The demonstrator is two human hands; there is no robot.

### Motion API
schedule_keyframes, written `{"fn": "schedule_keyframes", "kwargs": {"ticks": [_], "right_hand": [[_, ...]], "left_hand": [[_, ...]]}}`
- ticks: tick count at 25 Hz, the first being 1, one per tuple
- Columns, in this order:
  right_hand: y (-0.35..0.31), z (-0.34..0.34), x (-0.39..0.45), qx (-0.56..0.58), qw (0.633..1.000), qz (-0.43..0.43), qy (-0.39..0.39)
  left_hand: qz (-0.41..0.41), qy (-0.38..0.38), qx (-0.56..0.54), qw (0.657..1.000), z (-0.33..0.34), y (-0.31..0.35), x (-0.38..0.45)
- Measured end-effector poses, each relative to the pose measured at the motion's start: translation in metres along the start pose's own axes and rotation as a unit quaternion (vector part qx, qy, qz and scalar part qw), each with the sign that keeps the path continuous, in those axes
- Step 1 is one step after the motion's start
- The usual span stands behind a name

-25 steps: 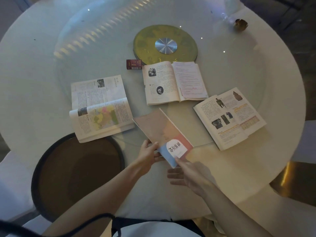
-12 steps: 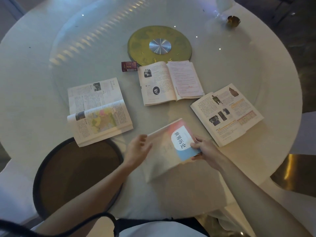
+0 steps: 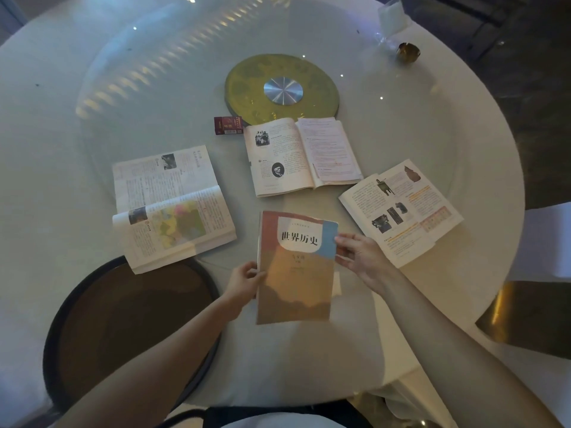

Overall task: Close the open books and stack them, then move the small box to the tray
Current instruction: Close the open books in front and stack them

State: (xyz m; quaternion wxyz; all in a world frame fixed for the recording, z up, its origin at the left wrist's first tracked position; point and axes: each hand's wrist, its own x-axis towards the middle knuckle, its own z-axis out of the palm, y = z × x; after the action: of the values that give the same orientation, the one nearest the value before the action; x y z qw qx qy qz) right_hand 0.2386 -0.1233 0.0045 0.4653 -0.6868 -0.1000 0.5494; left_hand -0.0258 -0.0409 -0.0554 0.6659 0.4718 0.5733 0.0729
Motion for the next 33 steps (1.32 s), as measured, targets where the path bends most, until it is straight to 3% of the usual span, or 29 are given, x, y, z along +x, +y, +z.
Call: {"fn": "schedule_keyframes", "kwargs": {"ticks": [1, 6, 14, 17, 19, 20, 22, 24, 28, 33], "right_hand": [[0.008, 0.003, 0.002, 0.037, 0.999, 0.01, 0.019], [0.044, 0.011, 0.02, -0.025, 0.997, 0.055, 0.052], [0.037, -0.006, 0.061, -0.148, 0.989, -0.009, 0.021], [0.025, -0.023, 0.073, -0.187, 0.982, -0.02, -0.022], [0.013, -0.039, 0.079, -0.22, 0.974, -0.033, -0.041], [0.005, -0.052, 0.085, -0.237, 0.97, -0.047, -0.038], [-0.016, -0.084, 0.098, -0.262, 0.961, -0.09, -0.01], [-0.04, -0.124, 0.112, -0.267, 0.956, -0.115, 0.038], [-0.076, -0.217, 0.133, -0.3, 0.936, -0.128, 0.131], [-0.081, -0.306, 0.162, -0.365, 0.908, -0.083, 0.186]], "left_hand": [[-0.01, -0.007, -0.015, 1.0, 0.001, 0.001, 0.0], [-0.052, -0.002, -0.06, 0.997, 0.014, 0.008, 0.006], [-0.097, 0.153, -0.048, 0.982, 0.045, 0.018, 0.037], [-0.091, 0.196, 0.118, 0.969, 0.059, 0.035, 0.039], [-0.054, 0.253, 0.275, 0.926, 0.072, 0.051, 0.042], [-0.021, 0.273, 0.293, 0.916, 0.082, 0.061, 0.045], [0.045, 0.252, 0.221, 0.941, 0.111, 0.085, 0.055], [0.053, 0.197, 0.119, 0.972, 0.147, 0.109, 0.067], [-0.048, 0.104, 0.001, 0.993, 0.23, 0.138, 0.085], [-0.136, 0.081, -0.06, 0.986, 0.298, 0.137, 0.102]]}}
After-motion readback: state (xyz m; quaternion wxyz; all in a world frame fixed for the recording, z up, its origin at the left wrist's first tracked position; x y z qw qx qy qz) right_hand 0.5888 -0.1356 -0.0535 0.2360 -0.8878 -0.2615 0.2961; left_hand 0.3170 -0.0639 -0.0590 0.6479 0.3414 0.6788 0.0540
